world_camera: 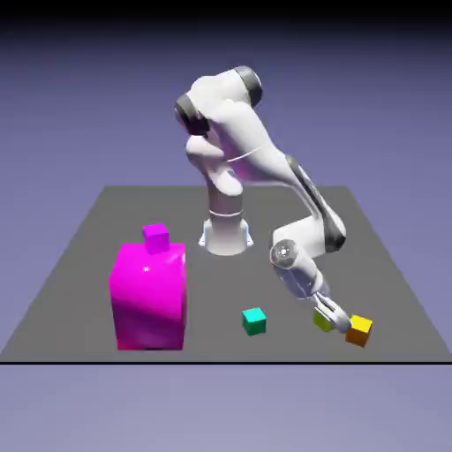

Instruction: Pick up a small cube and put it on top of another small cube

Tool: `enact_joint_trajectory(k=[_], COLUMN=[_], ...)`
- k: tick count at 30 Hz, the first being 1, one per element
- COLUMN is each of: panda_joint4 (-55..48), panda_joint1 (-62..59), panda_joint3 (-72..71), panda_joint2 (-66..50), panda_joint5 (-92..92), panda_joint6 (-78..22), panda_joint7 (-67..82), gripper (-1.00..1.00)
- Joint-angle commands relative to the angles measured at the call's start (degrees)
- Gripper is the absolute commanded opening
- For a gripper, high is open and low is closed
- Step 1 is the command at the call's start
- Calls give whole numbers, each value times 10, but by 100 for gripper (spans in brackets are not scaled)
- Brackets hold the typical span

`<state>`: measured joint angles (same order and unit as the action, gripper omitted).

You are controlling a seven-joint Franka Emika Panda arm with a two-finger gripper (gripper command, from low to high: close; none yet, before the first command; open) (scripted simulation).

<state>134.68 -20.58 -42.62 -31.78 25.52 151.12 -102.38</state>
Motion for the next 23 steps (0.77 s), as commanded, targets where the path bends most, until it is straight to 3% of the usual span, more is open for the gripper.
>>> enact_joint_trajectory(k=[1, 12, 17, 18, 23], panda_joint4=[3, -159, -159, -159, -159], panda_joint1=[-14, -57, 11, 11, -57], panda_joint3=[-9, -114, -60, -60, -114], panda_joint2=[21, -73, -139, -139, -73], panda_joint5=[4, -228, -257, -257, -228], panda_joint6=[-19, -141, -65, -65, -141], panda_joint7=[0, -192, -201, -201, -192], gripper=[-100, -100, -100, 100, 100])
